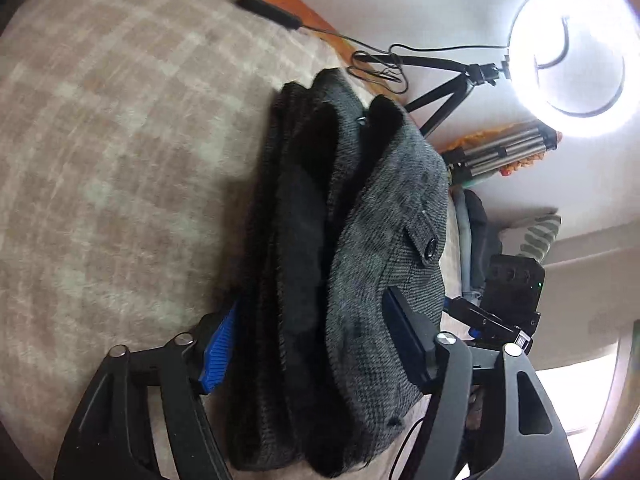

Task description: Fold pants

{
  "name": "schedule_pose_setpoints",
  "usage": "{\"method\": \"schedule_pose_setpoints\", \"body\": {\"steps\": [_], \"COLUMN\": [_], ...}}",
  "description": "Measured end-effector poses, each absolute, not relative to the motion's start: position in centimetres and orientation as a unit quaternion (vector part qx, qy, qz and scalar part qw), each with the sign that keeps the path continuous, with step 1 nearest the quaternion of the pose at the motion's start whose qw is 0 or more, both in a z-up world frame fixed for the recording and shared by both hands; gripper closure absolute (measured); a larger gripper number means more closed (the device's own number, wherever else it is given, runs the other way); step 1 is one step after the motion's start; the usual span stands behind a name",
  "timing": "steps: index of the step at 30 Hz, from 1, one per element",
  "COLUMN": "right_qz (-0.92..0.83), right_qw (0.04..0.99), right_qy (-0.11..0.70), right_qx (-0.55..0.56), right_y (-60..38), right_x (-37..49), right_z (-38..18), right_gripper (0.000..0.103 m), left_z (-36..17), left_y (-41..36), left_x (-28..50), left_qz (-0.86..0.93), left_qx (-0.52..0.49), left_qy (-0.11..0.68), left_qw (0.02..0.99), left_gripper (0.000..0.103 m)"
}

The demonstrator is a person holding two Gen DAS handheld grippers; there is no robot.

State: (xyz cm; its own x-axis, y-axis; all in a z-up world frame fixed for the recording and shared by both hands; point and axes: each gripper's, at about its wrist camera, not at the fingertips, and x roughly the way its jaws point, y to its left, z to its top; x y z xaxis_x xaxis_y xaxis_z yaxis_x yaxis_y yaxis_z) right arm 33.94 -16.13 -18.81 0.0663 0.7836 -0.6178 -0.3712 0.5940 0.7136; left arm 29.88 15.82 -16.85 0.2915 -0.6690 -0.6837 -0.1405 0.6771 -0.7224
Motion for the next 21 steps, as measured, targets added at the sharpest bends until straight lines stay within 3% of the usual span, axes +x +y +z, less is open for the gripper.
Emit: {"method": "schedule_pose_setpoints", "body": {"steps": [12,14,16,18,21], "right_qz": [0.445,0.448,0.447,0.443,0.445], "right_qw": [0.688,0.689,0.683,0.675,0.674], "right_qy": [0.533,0.534,0.54,0.546,0.543], "right_qx": [0.212,0.199,0.204,0.223,0.231], "right_y": [-15.0,-14.8,-15.4,-16.5,-16.7], "right_x": [35.1,34.9,35.0,35.2,35.3], "right_z": [-19.8,-19.6,-20.0,-20.6,-20.8], "right_gripper": [0.028,0.034,0.05,0.058,0.056], "left_z": [-17.0,-17.0,-17.2,-17.2,-17.0], "left_y": [13.6,13.7,13.9,14.1,13.3], "left_x": [31.9,31.9,32.0,32.0,32.5], "left_qz": [-0.199,-0.202,-0.203,-0.203,-0.19], "left_qx": [-0.368,-0.365,-0.366,-0.367,-0.358], "left_qy": [0.553,0.554,0.554,0.552,0.547], "left_qw": [0.72,0.721,0.72,0.721,0.732], "left_gripper": [0.031,0.032,0.034,0.034,0.034]}}
